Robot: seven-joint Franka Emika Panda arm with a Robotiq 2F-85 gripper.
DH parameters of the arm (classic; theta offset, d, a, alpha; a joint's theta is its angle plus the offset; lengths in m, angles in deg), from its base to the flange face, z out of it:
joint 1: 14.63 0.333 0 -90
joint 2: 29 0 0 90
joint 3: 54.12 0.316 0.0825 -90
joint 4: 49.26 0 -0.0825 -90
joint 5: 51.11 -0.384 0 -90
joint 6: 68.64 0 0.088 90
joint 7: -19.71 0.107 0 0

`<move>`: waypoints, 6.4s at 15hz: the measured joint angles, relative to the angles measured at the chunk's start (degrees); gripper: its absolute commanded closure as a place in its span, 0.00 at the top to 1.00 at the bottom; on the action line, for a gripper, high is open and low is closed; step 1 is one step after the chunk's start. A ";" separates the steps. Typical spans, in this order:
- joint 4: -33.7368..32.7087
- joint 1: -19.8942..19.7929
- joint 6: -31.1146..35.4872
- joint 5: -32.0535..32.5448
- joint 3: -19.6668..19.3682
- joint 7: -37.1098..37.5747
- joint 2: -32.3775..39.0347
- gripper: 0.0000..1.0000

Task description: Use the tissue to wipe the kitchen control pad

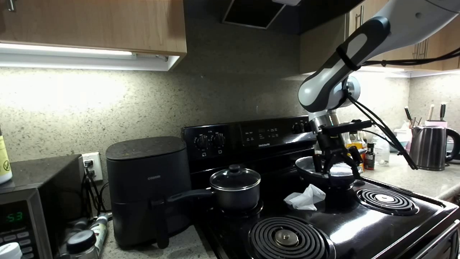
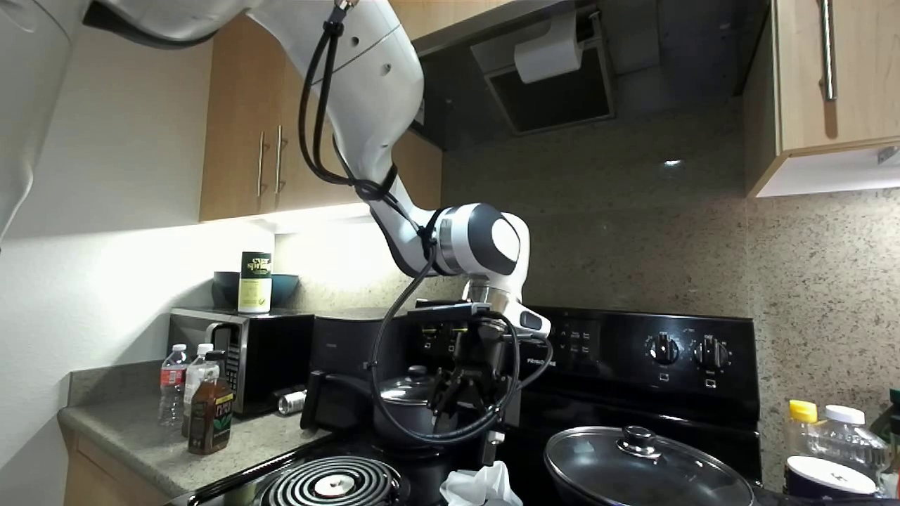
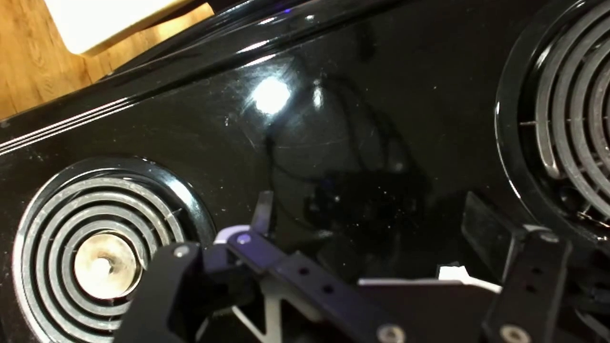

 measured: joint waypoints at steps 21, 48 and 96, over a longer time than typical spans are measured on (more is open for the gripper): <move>-13.69 0.74 8.06 -3.59 1.40 -7.37 17.02 1.00; -24.12 4.50 3.07 0.78 1.01 -5.90 25.50 0.86; -26.77 16.11 54.34 13.29 -1.86 11.86 17.22 0.07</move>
